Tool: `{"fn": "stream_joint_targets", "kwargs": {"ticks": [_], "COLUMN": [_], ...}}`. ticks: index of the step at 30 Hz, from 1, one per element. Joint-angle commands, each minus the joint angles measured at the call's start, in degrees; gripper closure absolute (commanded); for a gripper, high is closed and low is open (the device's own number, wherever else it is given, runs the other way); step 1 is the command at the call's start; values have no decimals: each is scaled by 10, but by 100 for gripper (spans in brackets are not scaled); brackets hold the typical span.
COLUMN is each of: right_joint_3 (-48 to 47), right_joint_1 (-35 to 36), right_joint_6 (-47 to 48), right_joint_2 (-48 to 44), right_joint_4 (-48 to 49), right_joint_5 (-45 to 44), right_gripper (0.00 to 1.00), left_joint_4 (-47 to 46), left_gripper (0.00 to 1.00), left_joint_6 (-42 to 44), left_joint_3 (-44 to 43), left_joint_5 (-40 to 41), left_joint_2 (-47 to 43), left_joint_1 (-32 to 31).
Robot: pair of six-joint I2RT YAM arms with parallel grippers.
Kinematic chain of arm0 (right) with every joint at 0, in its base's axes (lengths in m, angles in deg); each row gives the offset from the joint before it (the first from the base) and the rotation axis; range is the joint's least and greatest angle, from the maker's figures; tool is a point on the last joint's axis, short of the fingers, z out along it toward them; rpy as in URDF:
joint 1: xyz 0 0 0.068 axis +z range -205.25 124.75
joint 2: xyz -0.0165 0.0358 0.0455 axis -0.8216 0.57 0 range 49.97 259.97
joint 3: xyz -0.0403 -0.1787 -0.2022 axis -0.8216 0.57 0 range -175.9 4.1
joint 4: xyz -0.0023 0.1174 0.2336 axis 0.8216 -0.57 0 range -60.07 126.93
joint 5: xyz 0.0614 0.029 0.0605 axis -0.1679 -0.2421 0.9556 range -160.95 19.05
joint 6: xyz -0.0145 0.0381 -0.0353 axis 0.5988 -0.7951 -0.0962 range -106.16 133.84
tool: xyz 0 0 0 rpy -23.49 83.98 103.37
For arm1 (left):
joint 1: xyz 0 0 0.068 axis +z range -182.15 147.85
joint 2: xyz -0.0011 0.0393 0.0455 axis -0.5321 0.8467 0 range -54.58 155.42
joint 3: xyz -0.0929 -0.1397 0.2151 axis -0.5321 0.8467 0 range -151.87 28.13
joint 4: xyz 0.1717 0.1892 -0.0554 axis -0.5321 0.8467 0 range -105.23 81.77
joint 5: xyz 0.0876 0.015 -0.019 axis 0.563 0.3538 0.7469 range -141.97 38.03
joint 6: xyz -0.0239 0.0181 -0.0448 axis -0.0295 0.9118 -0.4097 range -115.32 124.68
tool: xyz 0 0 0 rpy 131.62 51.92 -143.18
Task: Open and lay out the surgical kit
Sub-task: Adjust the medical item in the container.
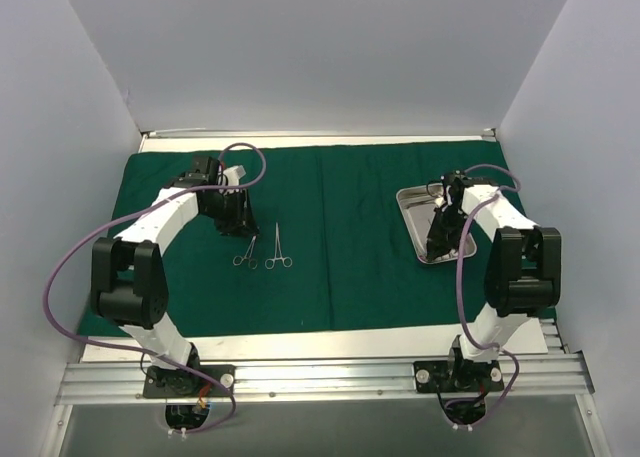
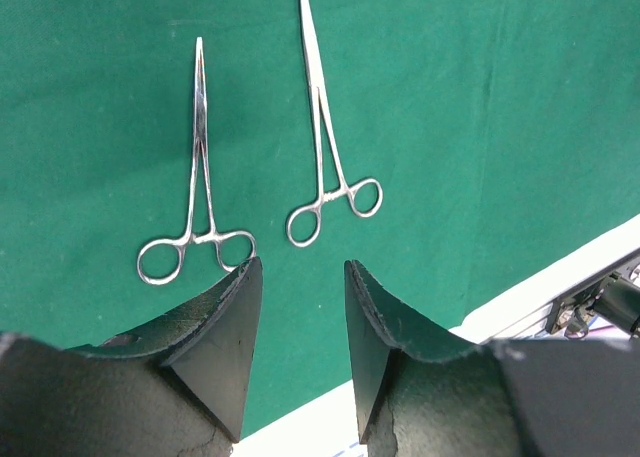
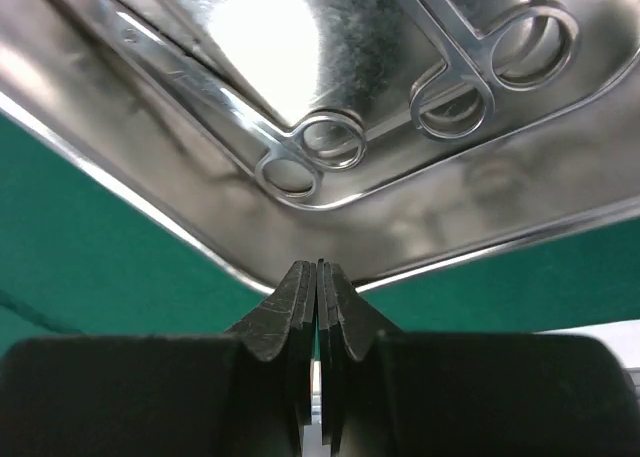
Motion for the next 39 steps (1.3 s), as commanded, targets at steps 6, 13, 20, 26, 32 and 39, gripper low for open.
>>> {"fn": "stream_joint_targets", "kwargs": {"ticks": [6,13,20,26,32,39], "right_joint_3": [9,-23,-115,-184,-213,-196], "right_joint_1": [-1,-1,-4,-7,-12,-11], "right_joint_6": [0,12,10,22,44,123], "right_joint_2": [64,138,164,176,176,164], "right_joint_4": [27,47,43,23,0,25], "right_joint_5": [-11,-29,-46,-73,-72,-20], "right_gripper": [100,100,100,96,87,65], "left_joint_4": [7,16,22,15,18,11], "left_gripper": [53,53,52,52,52,52], "left_joint_6": [14,17,21,13,18,13], "left_joint_3": [-52,-70,-69,-69,-67,-58], "left_joint_5": [-13,-10,-4,-10,-12,-27], "left_joint_2": [21,28,28,30,30,31], "left_joint_1": [-1,0,2,1,2,2]}}
